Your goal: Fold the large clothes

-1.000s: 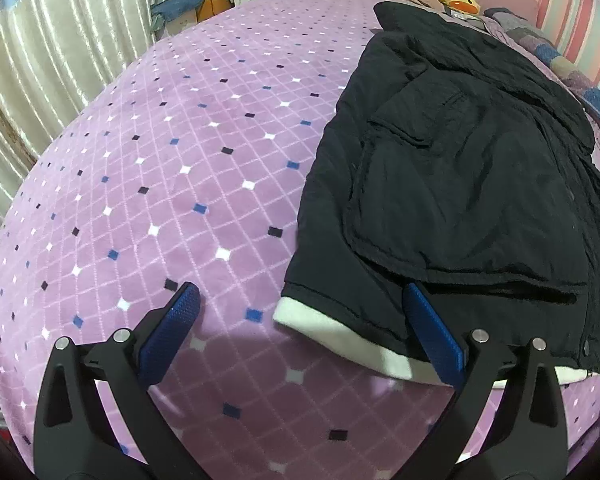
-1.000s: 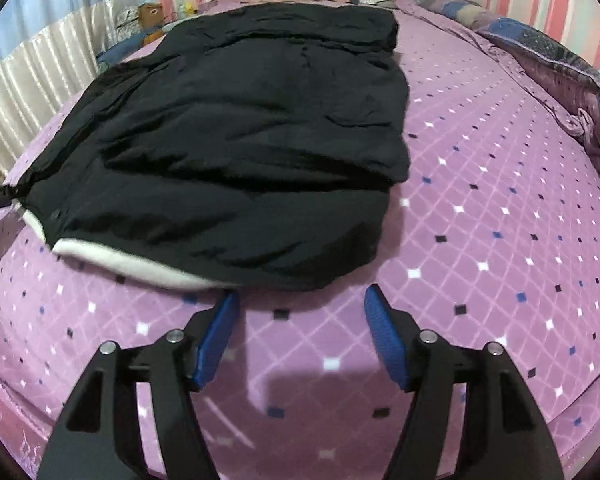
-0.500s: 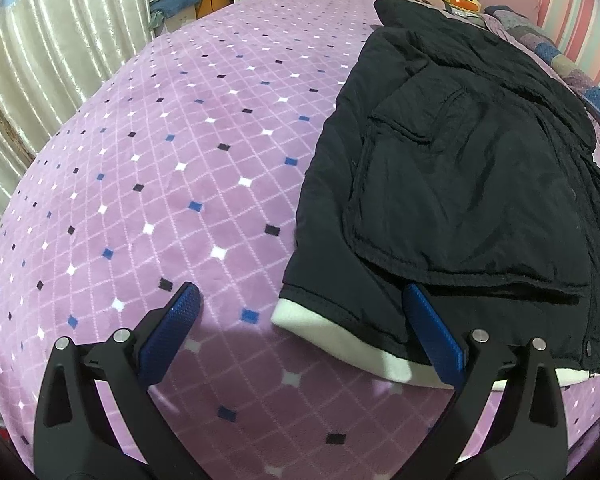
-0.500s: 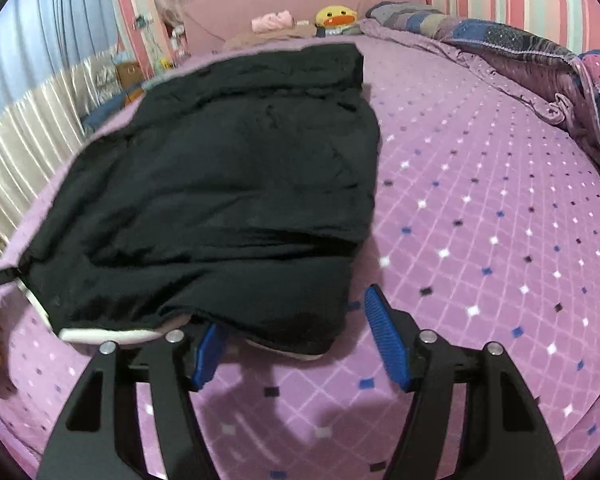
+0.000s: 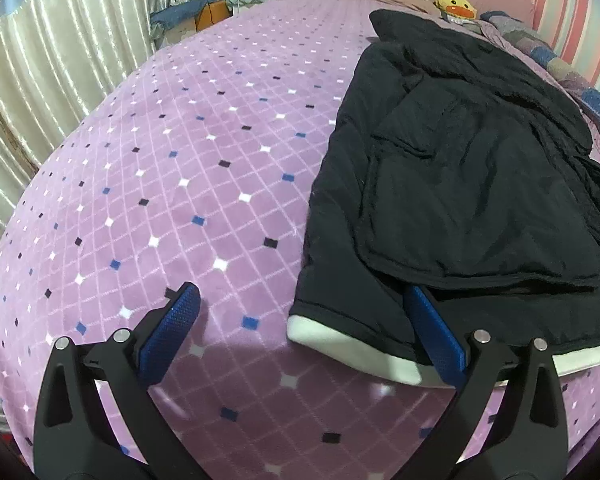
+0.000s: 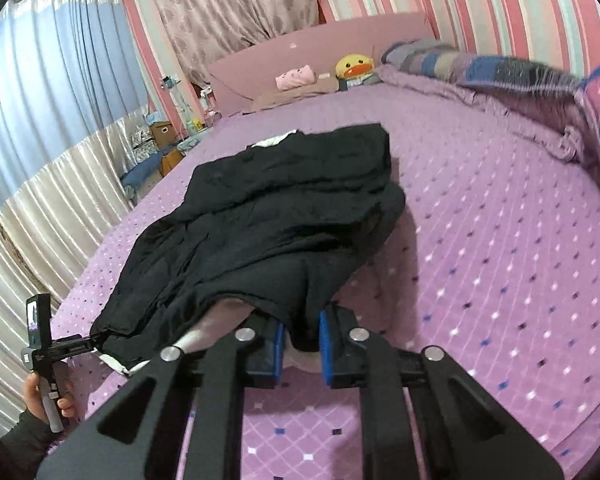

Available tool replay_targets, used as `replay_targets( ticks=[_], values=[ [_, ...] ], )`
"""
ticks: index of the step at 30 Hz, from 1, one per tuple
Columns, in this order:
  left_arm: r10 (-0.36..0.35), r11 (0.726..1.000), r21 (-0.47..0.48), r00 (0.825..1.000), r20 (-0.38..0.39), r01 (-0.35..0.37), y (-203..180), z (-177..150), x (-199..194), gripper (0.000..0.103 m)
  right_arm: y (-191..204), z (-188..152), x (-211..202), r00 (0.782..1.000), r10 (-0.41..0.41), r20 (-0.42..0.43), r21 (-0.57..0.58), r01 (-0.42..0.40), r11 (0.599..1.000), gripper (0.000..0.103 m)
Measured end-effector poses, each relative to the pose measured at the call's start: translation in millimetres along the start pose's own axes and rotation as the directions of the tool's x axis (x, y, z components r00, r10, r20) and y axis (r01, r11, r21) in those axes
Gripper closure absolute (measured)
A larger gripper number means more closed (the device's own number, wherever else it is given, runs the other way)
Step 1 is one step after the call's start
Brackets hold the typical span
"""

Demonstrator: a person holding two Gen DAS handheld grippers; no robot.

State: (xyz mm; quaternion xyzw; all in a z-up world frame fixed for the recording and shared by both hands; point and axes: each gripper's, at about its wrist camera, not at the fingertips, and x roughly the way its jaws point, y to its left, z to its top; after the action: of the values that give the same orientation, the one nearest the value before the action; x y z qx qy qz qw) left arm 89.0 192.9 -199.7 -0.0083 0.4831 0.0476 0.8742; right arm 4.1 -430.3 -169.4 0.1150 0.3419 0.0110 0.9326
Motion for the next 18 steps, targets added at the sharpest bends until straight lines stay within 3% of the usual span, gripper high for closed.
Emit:
replay_targets(
  ticks=[4,10,11,15,18],
  values=[
    [-0.013,1.000,0.005,1.000,0.005,0.012,0,1,-1,0.003,-6,-14,7,0.982,-0.185,-0.037,-0.104,0.181,0.978,0.089],
    [-0.006,0.999,0.035,1.000,-0.008,0.007,-3,3,7,0.003,-29,-45,34,0.949,-0.291,-0.118,-0.190,0.266,0.945,0.085],
    [0.000,0.999,0.038,1.000,-0.008,0.000,-3,4,8,0.003,-33,-50,41,0.948,-0.285,-0.140,-0.186,0.258,0.948,0.084],
    [0.024,0.999,0.032,1.000,-0.010,-0.024,0,5,9,0.003,-49,-55,36,0.981,-0.121,-0.152,-0.075,0.111,0.991,0.073],
    [0.009,1.000,0.016,1.000,-0.019,-0.009,4,4,6,0.003,-53,-60,22,0.985,-0.066,-0.161,-0.036,0.061,0.997,0.047]
  ],
)
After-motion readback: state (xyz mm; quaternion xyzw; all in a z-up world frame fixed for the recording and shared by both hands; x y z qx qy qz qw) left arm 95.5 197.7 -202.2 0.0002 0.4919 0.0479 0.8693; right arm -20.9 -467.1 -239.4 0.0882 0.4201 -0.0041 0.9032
